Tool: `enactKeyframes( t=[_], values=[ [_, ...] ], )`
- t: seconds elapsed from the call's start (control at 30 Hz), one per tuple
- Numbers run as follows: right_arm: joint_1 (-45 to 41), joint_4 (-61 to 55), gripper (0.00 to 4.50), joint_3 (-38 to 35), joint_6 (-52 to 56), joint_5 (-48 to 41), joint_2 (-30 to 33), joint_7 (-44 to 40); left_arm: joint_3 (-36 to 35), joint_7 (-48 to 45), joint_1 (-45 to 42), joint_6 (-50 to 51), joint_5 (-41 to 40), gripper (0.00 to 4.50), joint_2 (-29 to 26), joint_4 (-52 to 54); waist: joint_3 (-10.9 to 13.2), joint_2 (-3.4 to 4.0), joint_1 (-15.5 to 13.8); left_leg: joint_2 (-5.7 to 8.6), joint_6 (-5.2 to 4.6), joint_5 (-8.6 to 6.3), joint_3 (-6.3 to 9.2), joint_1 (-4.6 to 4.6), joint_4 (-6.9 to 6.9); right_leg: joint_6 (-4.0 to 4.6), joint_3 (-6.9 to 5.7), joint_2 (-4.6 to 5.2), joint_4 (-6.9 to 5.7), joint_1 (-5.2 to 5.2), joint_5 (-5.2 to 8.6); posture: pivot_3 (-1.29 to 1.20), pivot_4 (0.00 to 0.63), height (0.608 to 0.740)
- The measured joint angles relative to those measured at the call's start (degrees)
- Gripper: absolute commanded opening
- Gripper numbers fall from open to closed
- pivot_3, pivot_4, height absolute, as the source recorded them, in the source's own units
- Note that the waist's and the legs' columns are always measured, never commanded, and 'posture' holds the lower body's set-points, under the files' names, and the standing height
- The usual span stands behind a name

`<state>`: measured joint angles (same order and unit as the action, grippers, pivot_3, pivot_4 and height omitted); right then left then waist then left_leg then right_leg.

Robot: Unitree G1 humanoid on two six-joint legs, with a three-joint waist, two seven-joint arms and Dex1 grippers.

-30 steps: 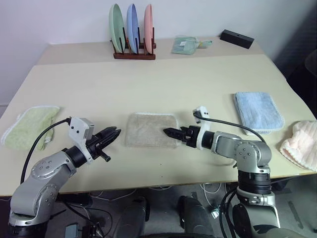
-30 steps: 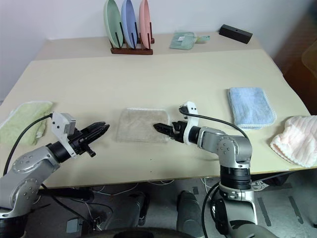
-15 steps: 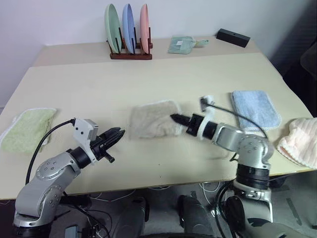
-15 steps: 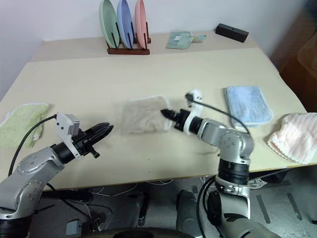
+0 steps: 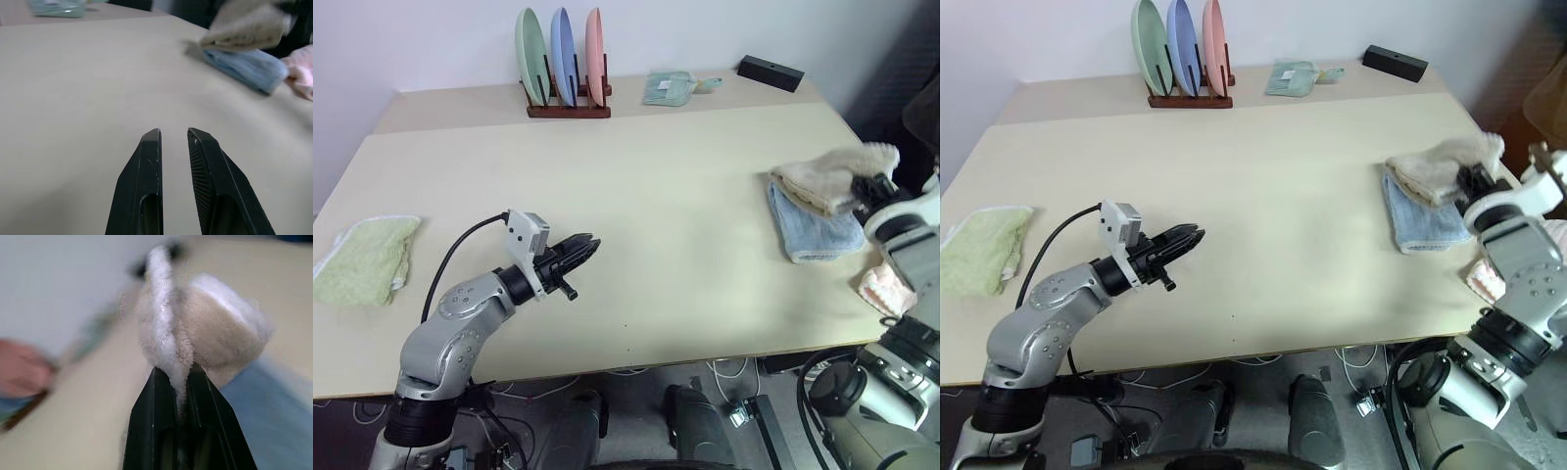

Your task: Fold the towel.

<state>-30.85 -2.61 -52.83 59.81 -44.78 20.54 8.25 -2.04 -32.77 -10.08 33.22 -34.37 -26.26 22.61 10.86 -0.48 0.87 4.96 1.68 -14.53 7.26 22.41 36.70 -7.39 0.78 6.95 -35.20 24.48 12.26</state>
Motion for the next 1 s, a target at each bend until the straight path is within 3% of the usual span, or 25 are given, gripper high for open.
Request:
enactKeyframes(
  t=[0.13, 0.23, 0.43, 0.6, 0.8, 1.0],
  values=[
    [4.16, -1.2, 0.04, -1.6, 3.2, -1.9, -3.56, 5.54, 1.28, -1.13, -0.28, 0.0, 0.18, 0.8, 0.36, -1.17, 0.0, 0.08, -0.03, -0.01, -0.01, 0.0, 0.0, -0.01, 0.0, 0.0, 0.09, 0.0, 0.0, 0.0, 0.0, 0.0, 0.15, 0.737],
    [4.35, -2.33, 1.02, -1.98, 3.4, -3.78, -3.47, 7.22, 1.35, -1.68, -0.35, -0.02, 0.73, 0.8, 0.37, -1.8, 0.0, 0.09, -0.09, 0.0, -0.01, 0.0, -0.02, -0.01, 0.0, 0.0, 0.08, -0.01, 0.0, 0.0, 0.01, 0.0, 0.15, 0.737],
    [6.16, -4.18, 3.94, -0.62, 0.06, -3.65, 0.26, 6.98, 1.49, -2.24, -0.41, -0.09, 1.37, 0.8, 0.58, -2.27, 0.01, 0.1, -0.28, 0.01, -0.02, 0.0, -0.12, 0.01, 0.02, 0.0, 0.09, -0.01, 0.03, -0.01, 0.01, 0.0, 0.15, 0.737],
    [11.54, -7.96, 3.94, 5.8, -10.89, 5.07, 10.11, 0.53, 1.8, -2.47, -1.47, -1.87, 2.99, 0.8, 1.34, -5.24, 0.01, 0.1, -0.21, 0.02, -0.02, 0.0, -0.16, 0.0, 0.02, -0.02, 0.09, -0.01, 0.03, -0.01, 0.02, 0.0, 0.15, 0.737],
    [15.06, -12.18, 3.94, 24.99, -25.1, 15.03, 21.48, -20.15, -1.14, 4.32, -3.6, -10.29, 11.15, 0.8, 2.02, -12.01, 0.01, 0.1, 0.54, -0.38, -0.07, -0.04, -0.44, -0.15, -0.01, -0.03, 0.17, -0.18, 0.02, -0.01, 0.0, 0.0, 0.15, 0.737],
    [14.48, -15.59, 3.94, 41.42, -29.31, 15.42, 21.91, -37.55, -7.31, 7.87, 1.53, -14.16, 14.98, 0.8, 0.11, -13.1, 0.04, 0.01, -0.54, -0.43, -0.08, -0.06, -0.4, 0.01, 0.05, -0.03, 0.15, -0.15, 0.18, 0.0, 0.0, 0.0, 0.15, 0.737]
  ],
)
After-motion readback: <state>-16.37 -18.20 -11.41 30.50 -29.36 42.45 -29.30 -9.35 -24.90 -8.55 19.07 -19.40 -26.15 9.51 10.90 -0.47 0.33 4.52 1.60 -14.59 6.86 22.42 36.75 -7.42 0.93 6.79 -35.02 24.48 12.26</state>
